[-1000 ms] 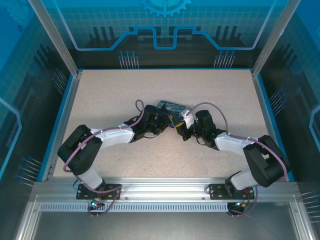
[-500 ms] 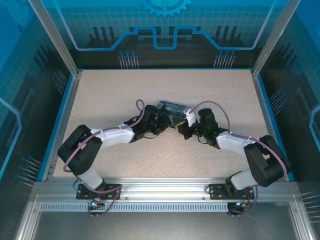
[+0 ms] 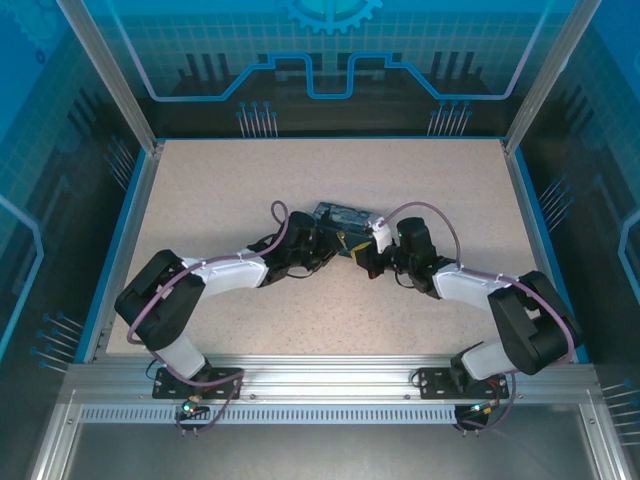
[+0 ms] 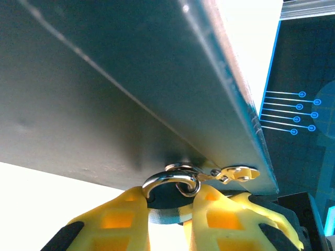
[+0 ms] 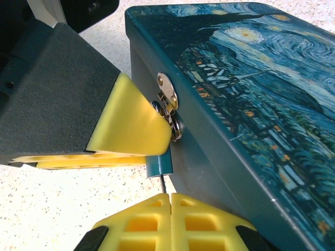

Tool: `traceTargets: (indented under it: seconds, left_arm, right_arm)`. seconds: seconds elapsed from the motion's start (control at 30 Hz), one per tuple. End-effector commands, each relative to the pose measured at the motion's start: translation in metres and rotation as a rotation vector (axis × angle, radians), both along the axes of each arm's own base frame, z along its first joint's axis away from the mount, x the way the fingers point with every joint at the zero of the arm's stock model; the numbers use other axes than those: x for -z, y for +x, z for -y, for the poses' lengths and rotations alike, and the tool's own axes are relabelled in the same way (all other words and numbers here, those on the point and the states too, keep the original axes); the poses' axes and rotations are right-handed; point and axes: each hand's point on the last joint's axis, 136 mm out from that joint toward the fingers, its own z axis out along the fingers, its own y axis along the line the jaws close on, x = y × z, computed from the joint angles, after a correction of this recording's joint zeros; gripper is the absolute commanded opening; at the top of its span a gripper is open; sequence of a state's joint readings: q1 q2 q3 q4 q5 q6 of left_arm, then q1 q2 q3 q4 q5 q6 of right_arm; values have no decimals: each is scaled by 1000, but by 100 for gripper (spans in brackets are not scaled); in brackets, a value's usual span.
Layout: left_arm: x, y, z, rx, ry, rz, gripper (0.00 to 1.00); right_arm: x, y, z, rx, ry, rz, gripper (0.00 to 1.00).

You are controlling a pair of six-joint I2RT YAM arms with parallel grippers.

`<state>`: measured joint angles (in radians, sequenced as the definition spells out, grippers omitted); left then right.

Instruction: Unlock the padlock with the key

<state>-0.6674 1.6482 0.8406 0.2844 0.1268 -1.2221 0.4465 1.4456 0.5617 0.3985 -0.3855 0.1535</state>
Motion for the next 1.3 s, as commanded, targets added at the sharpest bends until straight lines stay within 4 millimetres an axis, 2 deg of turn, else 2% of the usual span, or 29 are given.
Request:
traceTargets:
  seconds: [0.0, 0.13, 0.47, 0.87, 1.1, 1.2, 1.27]
  left_arm:
    - [-19, -12, 15, 54, -85, 11, 0]
    - [-24, -12, 18, 54, -116, 3, 0]
    - [-31, -11, 20, 54, -147, 18, 0]
    - [-38, -6, 21, 32, -164, 28, 0]
    - [-32, -8, 18, 36, -147, 34, 0]
    - [-30, -7, 16, 27, -138, 38, 0]
    - [-28, -6, 13, 20, -128, 36, 0]
  right_arm:
    - [-27, 9, -14, -5, 87, 104, 0]
    - [-30, 10, -17, -5, 108, 112, 0]
    - [-28, 12, -24, 30, 210, 6, 0]
    - [-30, 14, -33, 50, 251, 14, 0]
    - [-47, 20, -41, 69, 333, -37, 0]
    - [-43, 18, -40, 89, 314, -67, 0]
    - [-35, 17, -32, 120, 269, -70, 0]
